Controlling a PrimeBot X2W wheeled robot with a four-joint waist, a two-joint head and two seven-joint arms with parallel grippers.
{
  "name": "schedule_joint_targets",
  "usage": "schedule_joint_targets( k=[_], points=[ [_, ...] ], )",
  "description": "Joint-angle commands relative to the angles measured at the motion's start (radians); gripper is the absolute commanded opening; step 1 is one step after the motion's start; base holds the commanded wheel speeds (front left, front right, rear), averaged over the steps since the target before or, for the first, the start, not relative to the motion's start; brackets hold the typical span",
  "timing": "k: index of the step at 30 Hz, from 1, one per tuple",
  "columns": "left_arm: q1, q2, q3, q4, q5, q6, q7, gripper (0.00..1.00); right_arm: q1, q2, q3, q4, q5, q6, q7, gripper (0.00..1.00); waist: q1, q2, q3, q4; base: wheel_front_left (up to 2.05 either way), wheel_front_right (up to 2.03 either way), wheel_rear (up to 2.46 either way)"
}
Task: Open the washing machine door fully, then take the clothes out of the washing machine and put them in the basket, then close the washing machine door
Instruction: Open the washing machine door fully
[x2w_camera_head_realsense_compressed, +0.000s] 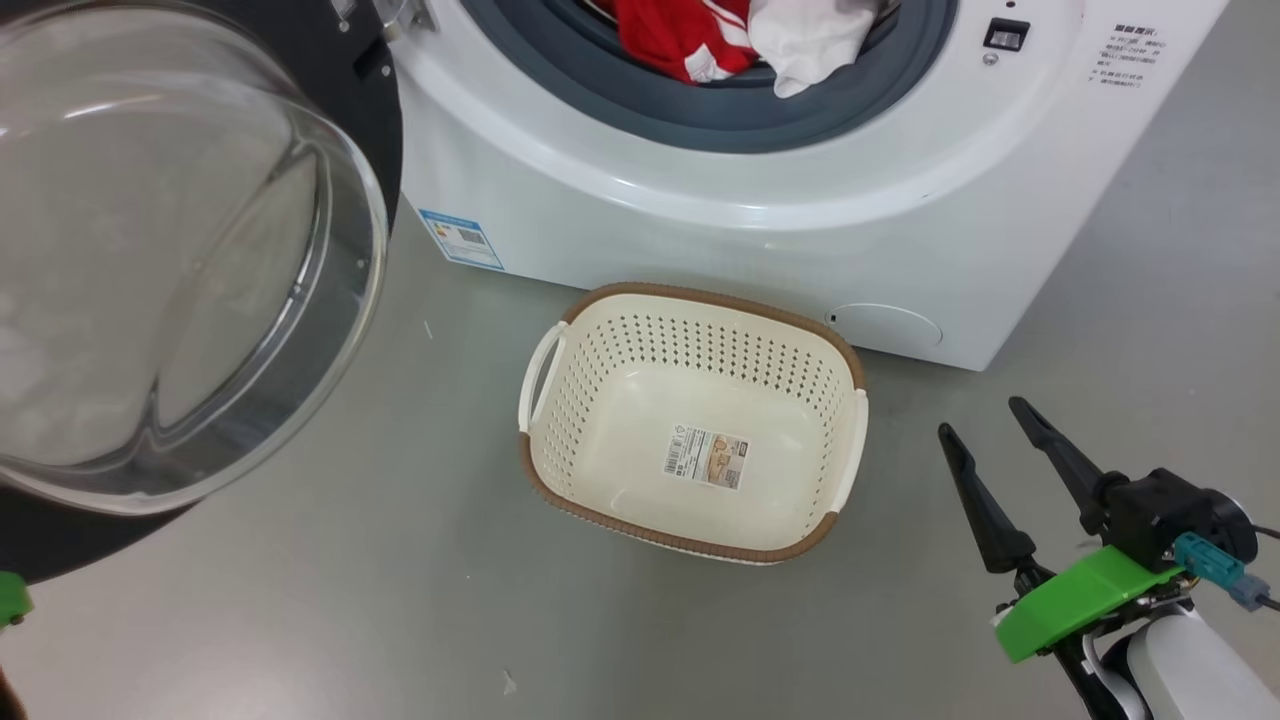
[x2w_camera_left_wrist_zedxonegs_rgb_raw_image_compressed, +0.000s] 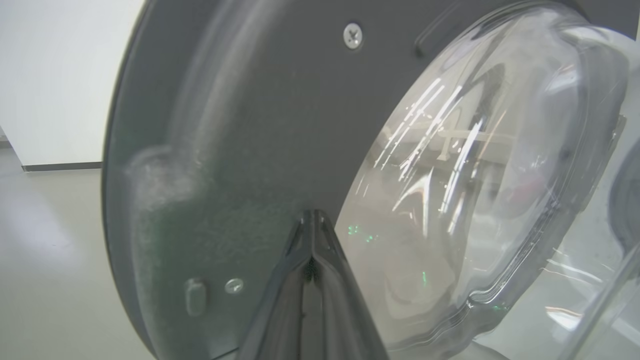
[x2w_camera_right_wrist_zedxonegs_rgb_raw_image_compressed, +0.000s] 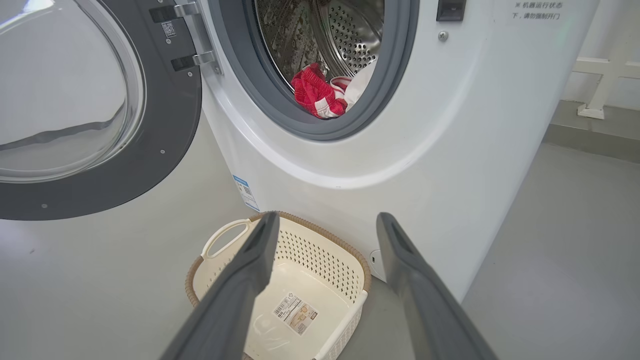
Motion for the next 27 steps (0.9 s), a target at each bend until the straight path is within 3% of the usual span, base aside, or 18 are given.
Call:
schedule_joint_targets(
  k=[1, 14, 27],
  points=[
    [-0.025, 0.066, 0.044, -0.016, 0.009, 0.004, -0.005, 0.0, -0.027, -0.014, 0.021, -0.026, 0.0, 0.006, -0.009, 1.0, 0.0, 0.0, 0.008, -0.004, 0.0, 0.0, 0.0],
    [-0.094, 0.098, 0.14, 0.049, 0.054, -0.024, -0.005, 0.0, -0.062, -0.024, 0.03, -0.026, -0.003, 0.006, -0.009, 1.0, 0.0, 0.0, 0.039, -0.019, 0.0, 0.0, 0.0],
    [-0.09, 0.098, 0.19, 0.118, 0.037, -0.087, -0.005, 0.0, -0.045, -0.004, 0.033, -0.015, 0.0, 0.006, -0.009, 1.0, 0.0, 0.0, -0.013, -0.026, 0.0, 0.0, 0.0]
  ],
)
